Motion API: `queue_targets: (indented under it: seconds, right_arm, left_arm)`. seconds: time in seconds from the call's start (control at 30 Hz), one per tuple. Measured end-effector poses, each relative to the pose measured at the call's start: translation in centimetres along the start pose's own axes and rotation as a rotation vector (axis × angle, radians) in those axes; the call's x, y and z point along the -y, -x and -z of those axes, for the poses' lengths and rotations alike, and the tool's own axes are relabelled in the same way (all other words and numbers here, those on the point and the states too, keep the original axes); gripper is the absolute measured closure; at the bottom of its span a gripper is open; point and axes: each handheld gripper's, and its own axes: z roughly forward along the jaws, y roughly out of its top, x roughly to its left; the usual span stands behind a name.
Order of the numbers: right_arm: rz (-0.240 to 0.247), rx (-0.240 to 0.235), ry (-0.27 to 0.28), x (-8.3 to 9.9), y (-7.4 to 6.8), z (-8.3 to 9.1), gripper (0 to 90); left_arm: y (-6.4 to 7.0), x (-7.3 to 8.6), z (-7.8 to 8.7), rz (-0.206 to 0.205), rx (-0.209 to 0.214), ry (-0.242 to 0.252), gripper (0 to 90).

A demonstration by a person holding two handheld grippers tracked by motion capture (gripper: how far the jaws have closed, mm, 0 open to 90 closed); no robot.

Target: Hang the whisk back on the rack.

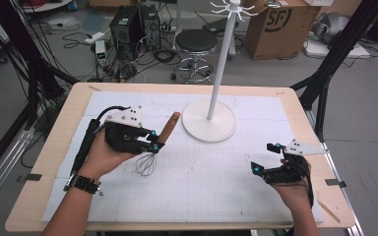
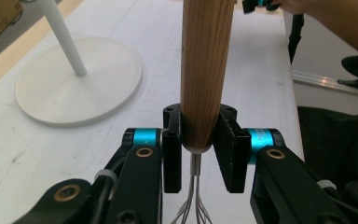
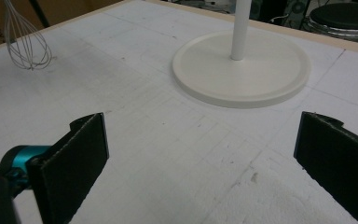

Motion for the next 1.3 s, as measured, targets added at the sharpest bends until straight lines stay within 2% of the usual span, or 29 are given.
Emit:
queue_targets:
  seconds: [0.13, 0.2, 0.3, 0.53, 0.67, 0.83, 1.03, 1.3]
  right_arm:
    - [0.0, -0.006, -0.004, 0.3, -0.1, 0.1, 1.7]
    - [-0.003, -0.006, -0.003, 0.3, -0.1, 0.1, 1.7]
    - [0.003, -0.004, 0.001, 0.4, -0.1, 0.2, 1.7]
    - [0.003, -0.003, -0.003, 0.4, -0.2, 0.1, 1.7]
    - [0.002, -0.002, -0.001, 0.4, -0.1, 0.2, 1.7]
    - [0.005, -0.002, 0.001, 0.4, -0.1, 0.2, 1.7]
    - [0.008, -0.002, -0.001, 0.4, -0.1, 0.3, 1.7]
    - [0.003, 0.001, 0.0, 0.4, 0.0, 0.4, 1.7]
  left_arm:
    - [-0.4, -1.2, -0.2, 0.01, 0.017, 0.035, 73.8]
    - [-0.7, -1.6, -0.4, 0.002, 0.019, 0.029, 73.8]
    - [-1.0, -2.4, -1.0, 0.013, 0.044, 0.054, 73.7]
    - [-2.1, -3.9, -1.9, 0.023, 0.074, 0.061, 73.8]
    - [-2.6, -5.4, -2.0, 0.01, 0.077, 0.054, 73.8]
    - [-3.4, -7.5, -2.0, 0.004, 0.081, 0.079, 73.8]
    - [-4.1, -9.8, -2.3, -0.015, 0.078, 0.076, 73.8]
    - [-5.1, -11.7, -2.8, -0.029, 0.092, 0.072, 73.7]
